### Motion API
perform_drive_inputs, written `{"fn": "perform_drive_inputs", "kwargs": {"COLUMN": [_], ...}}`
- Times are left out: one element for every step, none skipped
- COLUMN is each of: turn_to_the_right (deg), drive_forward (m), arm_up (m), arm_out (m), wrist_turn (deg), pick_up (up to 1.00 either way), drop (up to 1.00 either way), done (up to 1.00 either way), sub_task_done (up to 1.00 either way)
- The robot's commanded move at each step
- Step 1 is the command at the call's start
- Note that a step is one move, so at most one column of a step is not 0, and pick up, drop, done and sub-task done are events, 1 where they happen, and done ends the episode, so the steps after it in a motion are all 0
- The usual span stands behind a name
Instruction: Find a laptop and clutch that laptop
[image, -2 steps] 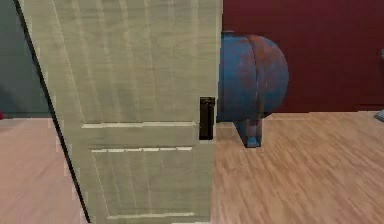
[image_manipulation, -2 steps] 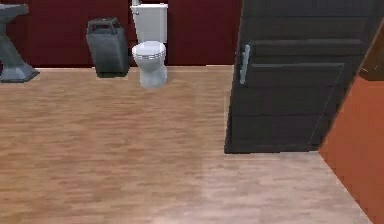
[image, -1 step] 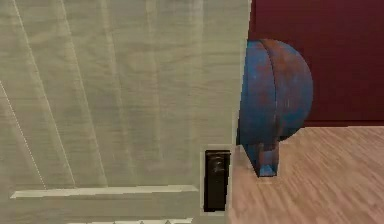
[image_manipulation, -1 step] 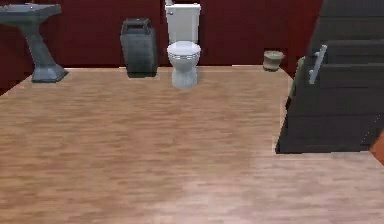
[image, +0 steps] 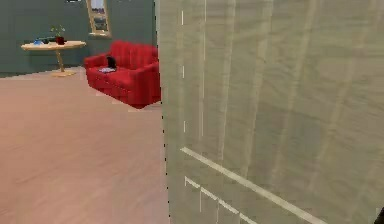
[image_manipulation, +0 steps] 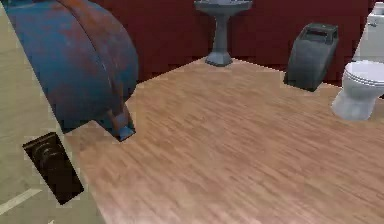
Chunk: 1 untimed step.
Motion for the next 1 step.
{"fn": "perform_drive_inputs", "kwargs": {"turn_to_the_right": [-36.0], "drive_forward": [0.00], "arm_up": [0.00], "arm_out": [0.00], "wrist_turn": [0.0], "pick_up": [0.00], "drop": [0.00], "done": [0.00], "sub_task_done": [0.00]}}
